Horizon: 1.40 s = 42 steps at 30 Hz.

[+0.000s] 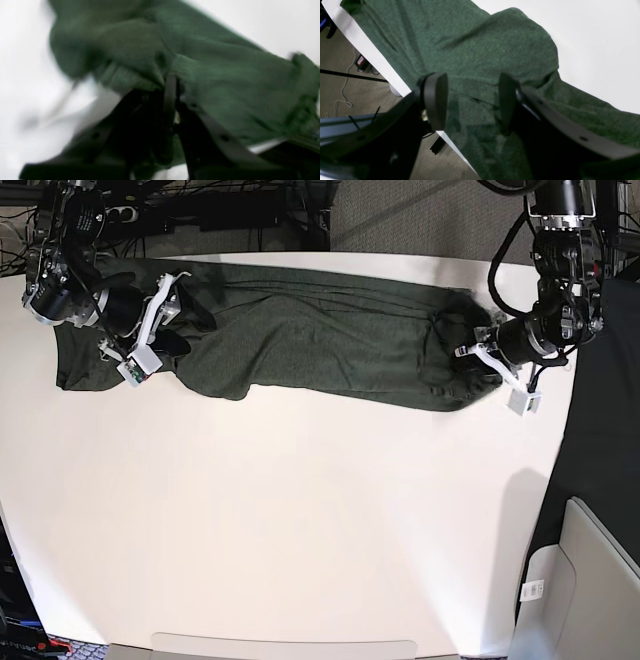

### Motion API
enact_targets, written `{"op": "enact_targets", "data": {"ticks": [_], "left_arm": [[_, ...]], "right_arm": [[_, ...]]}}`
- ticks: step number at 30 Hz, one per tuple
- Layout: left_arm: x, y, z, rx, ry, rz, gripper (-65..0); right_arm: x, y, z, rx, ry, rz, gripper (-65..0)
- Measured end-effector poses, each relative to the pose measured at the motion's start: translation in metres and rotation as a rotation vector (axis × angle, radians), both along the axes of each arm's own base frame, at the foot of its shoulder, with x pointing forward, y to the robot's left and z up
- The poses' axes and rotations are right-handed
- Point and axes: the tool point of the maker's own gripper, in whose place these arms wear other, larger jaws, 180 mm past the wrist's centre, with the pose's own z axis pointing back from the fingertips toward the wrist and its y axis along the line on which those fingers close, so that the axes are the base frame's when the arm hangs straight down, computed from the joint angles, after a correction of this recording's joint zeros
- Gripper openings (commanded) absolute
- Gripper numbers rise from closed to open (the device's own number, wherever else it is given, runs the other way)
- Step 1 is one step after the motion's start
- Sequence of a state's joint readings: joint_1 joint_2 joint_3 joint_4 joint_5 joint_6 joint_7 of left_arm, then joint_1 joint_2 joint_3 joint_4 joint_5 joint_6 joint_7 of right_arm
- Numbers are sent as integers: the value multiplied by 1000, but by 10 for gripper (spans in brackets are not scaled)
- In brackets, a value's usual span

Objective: Fold the T-shirt properly
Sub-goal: 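Lift the shirt end with the left gripper and fold it toward the right gripper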

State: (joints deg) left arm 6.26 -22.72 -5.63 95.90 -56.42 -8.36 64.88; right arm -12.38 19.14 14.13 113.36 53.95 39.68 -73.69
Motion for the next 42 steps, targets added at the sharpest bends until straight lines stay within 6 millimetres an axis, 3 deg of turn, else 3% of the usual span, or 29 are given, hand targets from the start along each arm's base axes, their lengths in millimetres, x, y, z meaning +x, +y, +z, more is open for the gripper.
{"op": "enact_targets", "data": {"ticks": [4,9,14,23,26,29,32,39,42], "left_arm": [[-11,-42,27,-53,-76,-73,-639],[-23,-72,30,-119,-85,-72,-639],[-29,-136,44,-291,-93,-145,-639],[-34,-217,62,-453,-95,-255,-639],[-38,-231,53,-444,-59,-300,-639],[-33,-248,64,-486,-93,-309,-639],[-35,-257,61,-508,-69,-322,-639],[-16,-265,60,-524,-72,-305,-637],[-17,-266,54,-529,-49,-302,-603]], "right_arm": [[5,-10,4,-4,-20,-40,-352],[11,-36,11,-28,-47,-118,-352],[7,-58,10,-65,-39,-175,-352],[4,-75,14,-83,-43,-214,-352],[4,-78,14,-87,-44,-220,-352],[4,-78,14,-87,-45,-220,-352],[4,-78,14,-87,-44,-220,-352],[4,-77,14,-86,-45,-220,-352],[4,-77,14,-86,-45,-221,-352]]}}
